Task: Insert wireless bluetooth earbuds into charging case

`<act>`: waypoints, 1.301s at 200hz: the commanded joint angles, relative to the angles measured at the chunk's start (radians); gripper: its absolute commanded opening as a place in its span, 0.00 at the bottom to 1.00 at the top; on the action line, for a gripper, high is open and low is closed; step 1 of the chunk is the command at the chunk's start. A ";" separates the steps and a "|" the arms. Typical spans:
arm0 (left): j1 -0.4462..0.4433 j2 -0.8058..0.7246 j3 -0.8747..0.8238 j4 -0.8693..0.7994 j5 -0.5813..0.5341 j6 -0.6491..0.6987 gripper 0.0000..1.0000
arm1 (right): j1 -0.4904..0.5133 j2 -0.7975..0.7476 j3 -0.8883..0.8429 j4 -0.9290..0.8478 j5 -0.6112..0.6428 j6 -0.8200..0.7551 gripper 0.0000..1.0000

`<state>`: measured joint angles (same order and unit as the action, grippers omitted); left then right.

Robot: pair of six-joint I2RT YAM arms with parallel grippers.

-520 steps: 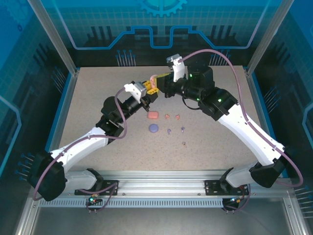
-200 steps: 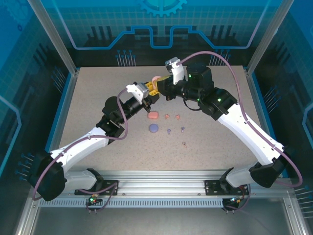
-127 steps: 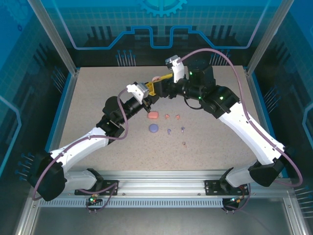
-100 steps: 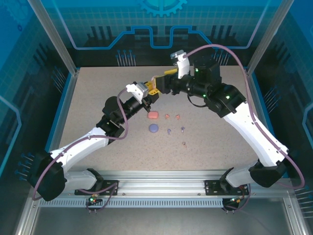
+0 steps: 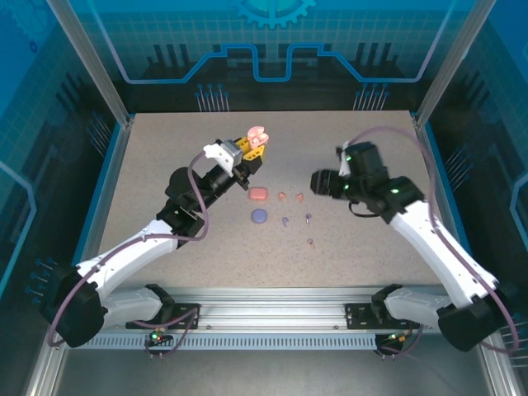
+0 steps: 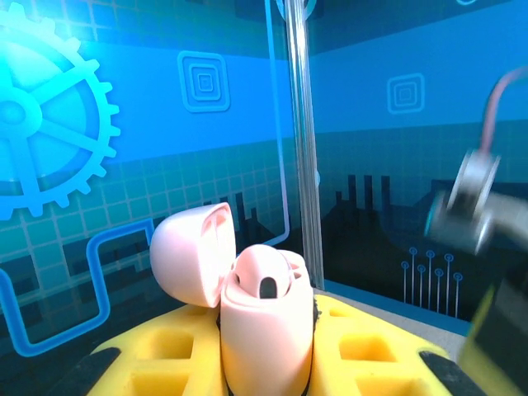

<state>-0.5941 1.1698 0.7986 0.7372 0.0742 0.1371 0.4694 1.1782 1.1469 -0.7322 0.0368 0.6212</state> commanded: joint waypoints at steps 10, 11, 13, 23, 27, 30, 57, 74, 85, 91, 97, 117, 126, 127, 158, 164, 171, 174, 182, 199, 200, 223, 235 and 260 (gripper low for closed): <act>-0.006 -0.058 -0.020 -0.015 -0.016 -0.038 0.00 | 0.048 0.048 -0.143 -0.071 0.043 0.070 0.59; -0.006 -0.059 -0.020 -0.016 -0.016 -0.038 0.00 | 0.050 0.052 -0.146 -0.072 0.044 0.071 0.59; -0.006 -0.063 -0.021 -0.018 -0.016 -0.039 0.00 | 0.055 0.058 -0.151 -0.073 0.046 0.071 0.59; -0.006 -0.075 -0.026 -0.026 -0.017 -0.043 0.00 | 0.070 0.089 -0.177 -0.072 0.046 0.063 0.58; -0.006 -0.080 -0.028 -0.030 -0.019 -0.044 0.00 | 0.076 0.103 -0.183 -0.074 0.050 0.059 0.57; -0.006 -0.083 -0.030 -0.033 -0.018 -0.044 0.00 | 0.082 0.114 -0.188 -0.077 0.057 0.059 0.57; -0.006 -0.108 -0.042 -0.051 -0.020 -0.061 0.00 | 0.122 0.223 -0.210 -0.062 0.059 0.027 0.53; -0.006 -0.120 -0.048 -0.060 -0.025 -0.066 0.00 | 0.140 0.291 -0.205 -0.035 0.034 0.012 0.50; -0.006 -0.126 -0.051 -0.061 -0.028 -0.069 0.00 | 0.152 0.334 -0.191 -0.025 0.031 0.004 0.47; -0.005 -0.128 -0.052 -0.062 -0.030 -0.070 0.00 | 0.156 0.358 -0.185 -0.020 0.032 0.001 0.47; -0.006 -0.130 -0.052 -0.065 -0.030 -0.070 0.00 | 0.159 0.380 -0.177 -0.018 0.031 -0.004 0.46; -0.006 -0.136 -0.049 -0.072 -0.030 -0.068 0.00 | 0.167 0.454 -0.150 -0.015 0.034 -0.018 0.44; -0.006 -0.136 -0.049 -0.074 -0.030 -0.065 0.00 | 0.169 0.480 -0.143 -0.014 0.032 -0.023 0.42; -0.006 -0.136 -0.049 -0.074 -0.030 -0.065 0.00 | 0.169 0.483 -0.142 -0.014 0.033 -0.023 0.42; -0.006 -0.131 -0.045 -0.072 -0.029 -0.059 0.00 | 0.173 0.537 -0.127 -0.007 0.046 -0.032 0.40; -0.006 -0.131 -0.045 -0.073 -0.028 -0.058 0.00 | 0.173 0.542 -0.124 -0.008 0.047 -0.034 0.40; -0.006 -0.130 -0.044 -0.073 -0.028 -0.057 0.00 | 0.173 0.547 -0.122 -0.006 0.048 -0.037 0.39; -0.006 -0.130 -0.044 -0.073 -0.029 -0.056 0.00 | 0.173 0.549 -0.120 -0.007 0.047 -0.038 0.39; -0.007 -0.128 -0.045 -0.073 -0.030 -0.054 0.00 | 0.173 0.555 -0.117 -0.006 0.048 -0.040 0.37; -0.006 -0.125 -0.044 -0.069 -0.030 -0.051 0.00 | 0.174 0.565 -0.114 -0.006 0.048 -0.043 0.36; -0.006 -0.125 -0.044 -0.069 -0.030 -0.051 0.00 | 0.174 0.566 -0.114 -0.006 0.049 -0.043 0.36; -0.006 -0.121 -0.044 -0.065 -0.029 -0.050 0.00 | 0.175 0.575 -0.110 -0.008 0.049 -0.047 0.33; -0.007 -0.118 -0.044 -0.064 -0.029 -0.050 0.00 | 0.175 0.575 -0.111 -0.010 0.049 -0.048 0.33; -0.006 -0.113 -0.041 -0.062 -0.028 -0.051 0.00 | 0.175 0.561 -0.119 -0.018 0.049 -0.048 0.33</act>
<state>-0.5941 1.0565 0.7555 0.6514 0.0631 0.0803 0.6296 1.7348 1.0191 -0.7380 0.0792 0.5827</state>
